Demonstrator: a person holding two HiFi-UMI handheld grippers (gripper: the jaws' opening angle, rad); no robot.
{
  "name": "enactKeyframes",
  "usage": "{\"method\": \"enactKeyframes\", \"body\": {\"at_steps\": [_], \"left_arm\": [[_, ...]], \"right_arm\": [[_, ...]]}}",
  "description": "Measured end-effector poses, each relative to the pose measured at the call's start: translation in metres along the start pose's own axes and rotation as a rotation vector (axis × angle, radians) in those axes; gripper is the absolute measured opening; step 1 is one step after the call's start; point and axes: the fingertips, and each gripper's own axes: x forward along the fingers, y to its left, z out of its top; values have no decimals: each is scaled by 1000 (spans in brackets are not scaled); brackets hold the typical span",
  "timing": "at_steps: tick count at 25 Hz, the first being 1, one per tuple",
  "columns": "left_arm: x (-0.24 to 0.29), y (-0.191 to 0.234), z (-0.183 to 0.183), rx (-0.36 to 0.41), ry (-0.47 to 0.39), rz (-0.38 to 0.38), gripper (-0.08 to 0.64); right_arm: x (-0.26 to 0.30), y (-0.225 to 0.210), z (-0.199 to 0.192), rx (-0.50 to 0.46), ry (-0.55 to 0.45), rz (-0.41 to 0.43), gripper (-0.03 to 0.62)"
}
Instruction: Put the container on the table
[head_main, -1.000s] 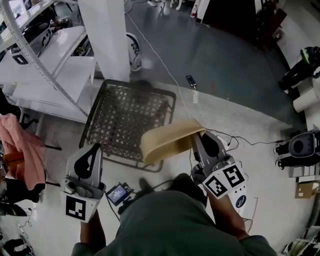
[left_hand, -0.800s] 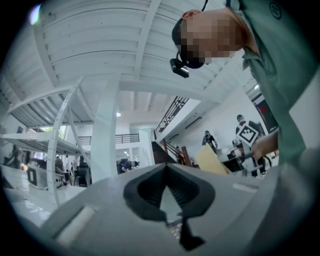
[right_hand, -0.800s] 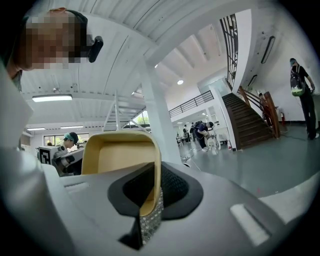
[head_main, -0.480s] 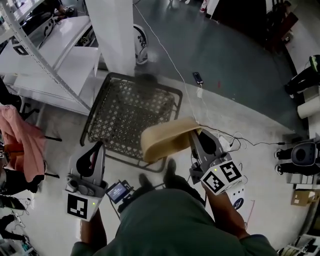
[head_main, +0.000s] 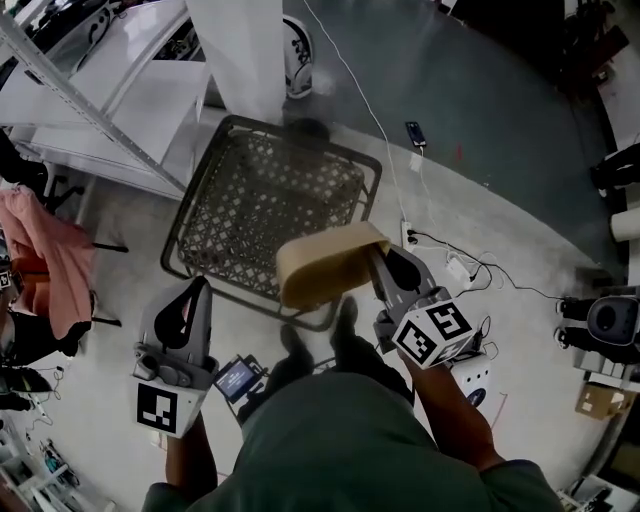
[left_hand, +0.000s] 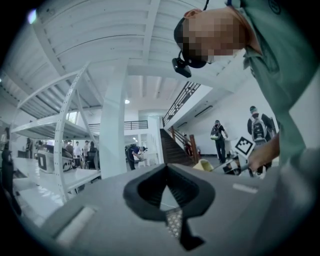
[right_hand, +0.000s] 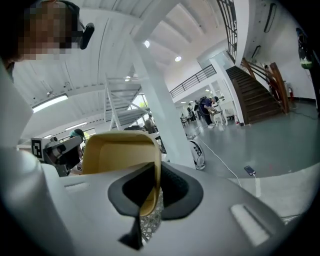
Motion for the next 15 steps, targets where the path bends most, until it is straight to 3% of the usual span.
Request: {"method": "enactKeyframes", "body": {"at_steps": [15], "left_arm": [[24,-6,-60,-73,102,2,2]], "right_arm": [[48,-36,-70,68,165,12,29]]}}
